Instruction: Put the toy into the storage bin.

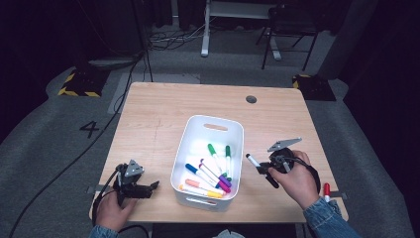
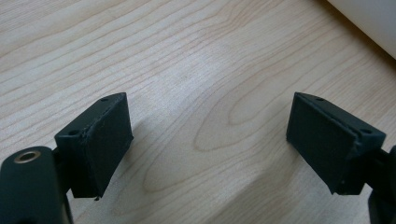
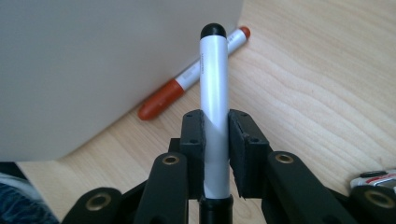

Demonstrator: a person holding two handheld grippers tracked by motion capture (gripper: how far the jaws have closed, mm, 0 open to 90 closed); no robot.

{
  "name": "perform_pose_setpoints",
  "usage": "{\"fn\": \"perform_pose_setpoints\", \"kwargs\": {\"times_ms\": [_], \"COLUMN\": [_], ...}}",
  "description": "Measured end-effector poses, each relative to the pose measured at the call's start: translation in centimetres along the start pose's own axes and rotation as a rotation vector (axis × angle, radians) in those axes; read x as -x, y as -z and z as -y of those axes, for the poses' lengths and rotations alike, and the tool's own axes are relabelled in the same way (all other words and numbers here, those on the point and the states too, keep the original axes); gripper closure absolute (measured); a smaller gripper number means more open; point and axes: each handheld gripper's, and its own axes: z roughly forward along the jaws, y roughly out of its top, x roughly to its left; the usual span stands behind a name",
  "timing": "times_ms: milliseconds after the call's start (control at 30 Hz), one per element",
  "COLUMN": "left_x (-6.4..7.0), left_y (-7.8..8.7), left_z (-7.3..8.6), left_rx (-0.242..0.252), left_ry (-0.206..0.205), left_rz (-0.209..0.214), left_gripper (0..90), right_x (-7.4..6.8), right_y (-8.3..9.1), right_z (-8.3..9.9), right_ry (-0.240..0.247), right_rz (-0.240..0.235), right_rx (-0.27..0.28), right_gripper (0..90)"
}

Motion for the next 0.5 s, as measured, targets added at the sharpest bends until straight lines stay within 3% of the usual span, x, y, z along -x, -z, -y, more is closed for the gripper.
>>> {"fn": "perform_pose_setpoints", "kwargs": {"times_ms": [500], "left_x": [0.0], "left_y": [0.0], "left_z": [0.0], "left_rx": [0.000], "left_ry": [0.001], "left_rz": [0.001], "left_gripper": [14.4], "right_x": [-1.4], "right_y": [4.1], "right_z": [-2.2], "right_ry": [0.040], "right_rz": [-0.027], "right_rx": [0.079], "right_gripper": [76.9]}}
